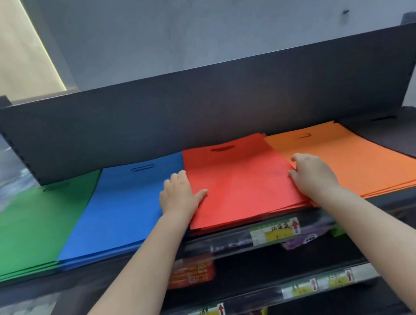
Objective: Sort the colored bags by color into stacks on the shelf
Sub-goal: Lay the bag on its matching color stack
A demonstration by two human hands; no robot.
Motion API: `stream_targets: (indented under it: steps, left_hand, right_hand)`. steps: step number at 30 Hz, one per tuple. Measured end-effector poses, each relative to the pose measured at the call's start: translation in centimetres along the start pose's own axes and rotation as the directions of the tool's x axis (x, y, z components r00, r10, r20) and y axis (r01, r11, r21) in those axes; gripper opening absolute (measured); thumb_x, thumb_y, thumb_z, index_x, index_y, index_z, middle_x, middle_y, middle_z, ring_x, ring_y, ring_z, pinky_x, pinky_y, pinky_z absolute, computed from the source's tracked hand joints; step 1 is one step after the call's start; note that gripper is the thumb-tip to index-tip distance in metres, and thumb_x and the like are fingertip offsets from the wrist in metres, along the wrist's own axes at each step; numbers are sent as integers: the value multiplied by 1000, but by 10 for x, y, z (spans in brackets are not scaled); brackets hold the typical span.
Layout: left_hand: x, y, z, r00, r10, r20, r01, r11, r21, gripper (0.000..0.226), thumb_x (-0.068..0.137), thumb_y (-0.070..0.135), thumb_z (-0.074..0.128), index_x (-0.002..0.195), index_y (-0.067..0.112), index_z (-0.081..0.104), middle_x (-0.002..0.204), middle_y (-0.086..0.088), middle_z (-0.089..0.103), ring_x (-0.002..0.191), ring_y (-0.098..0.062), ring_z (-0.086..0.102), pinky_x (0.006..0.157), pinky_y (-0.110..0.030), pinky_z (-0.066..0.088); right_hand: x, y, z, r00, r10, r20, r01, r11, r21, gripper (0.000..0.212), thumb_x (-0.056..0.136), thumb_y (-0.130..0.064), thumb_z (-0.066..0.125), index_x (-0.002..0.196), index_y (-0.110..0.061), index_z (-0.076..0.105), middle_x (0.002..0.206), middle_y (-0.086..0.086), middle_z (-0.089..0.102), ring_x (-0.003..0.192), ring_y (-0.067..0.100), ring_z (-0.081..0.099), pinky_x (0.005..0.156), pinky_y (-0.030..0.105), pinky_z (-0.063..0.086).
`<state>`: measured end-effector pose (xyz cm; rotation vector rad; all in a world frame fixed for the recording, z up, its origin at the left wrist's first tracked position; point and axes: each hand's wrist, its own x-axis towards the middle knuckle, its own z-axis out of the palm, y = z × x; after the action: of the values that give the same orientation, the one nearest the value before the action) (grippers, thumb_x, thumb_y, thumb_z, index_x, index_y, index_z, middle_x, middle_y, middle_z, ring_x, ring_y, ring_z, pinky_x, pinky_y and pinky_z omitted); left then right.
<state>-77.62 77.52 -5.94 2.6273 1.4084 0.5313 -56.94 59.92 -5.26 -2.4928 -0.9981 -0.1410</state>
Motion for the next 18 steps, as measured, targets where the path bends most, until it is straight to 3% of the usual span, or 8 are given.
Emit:
stream_targets:
  steps: [5, 8, 11, 14, 18]
  left_hand:
    - [2, 49, -11, 976, 206, -72, -200, 976, 86, 54, 92, 52, 47, 133, 17, 45, 128, -5, 50, 116, -27, 46, 90, -38, 38]
    - [8, 107, -19, 922, 376, -86, -365, 923, 122, 50, 93, 51, 46, 131, 18, 47, 127, -3, 52, 115, -25, 48, 87, -37, 38]
    - [11, 173, -23, 837, 538, -104, -525, 841, 128, 49, 94, 50, 45, 131, 18, 47, 127, -2, 53, 114, -24, 49, 86, -37, 37]
    - [11, 240, -23, 750, 655, -92, -647, 756, 104, 50, 94, 50, 45, 135, 19, 44, 132, 0, 51, 118, -24, 46, 90, -36, 34]
    - [6, 333, -23, 621, 780, -83, -776, 626, 74, 48, 94, 49, 46, 131, 18, 47, 129, -2, 53, 119, -25, 46, 93, -36, 34]
  right_hand:
    - [-5, 23, -32, 990, -106, -92, 104, 994, -28, 41, 95, -26, 51, 132, -8, 50, 124, 10, 55, 113, 31, 52, 88, 39, 44]
    - [-8, 45, -61, 987, -142, -81, 123, 972, -202, 48, 96, -33, 49, 140, -15, 43, 133, 6, 51, 120, 28, 48, 92, 37, 40]
    - [-11, 73, -94, 997, -78, -22, 63, 915, -399, 57, 96, -42, 44, 147, -20, 30, 145, 2, 41, 129, 25, 41, 98, 38, 36]
    - [-16, 108, -129, 1000, 24, -13, -27, 882, -471, 62, 97, -45, 42, 150, -21, 22, 151, 3, 33, 135, 25, 34, 102, 40, 35]
    - [-24, 164, -176, 986, 156, -65, -166, 822, -545, 60, 96, -45, 42, 147, -19, 26, 147, 3, 38, 133, 26, 37, 100, 40, 37]
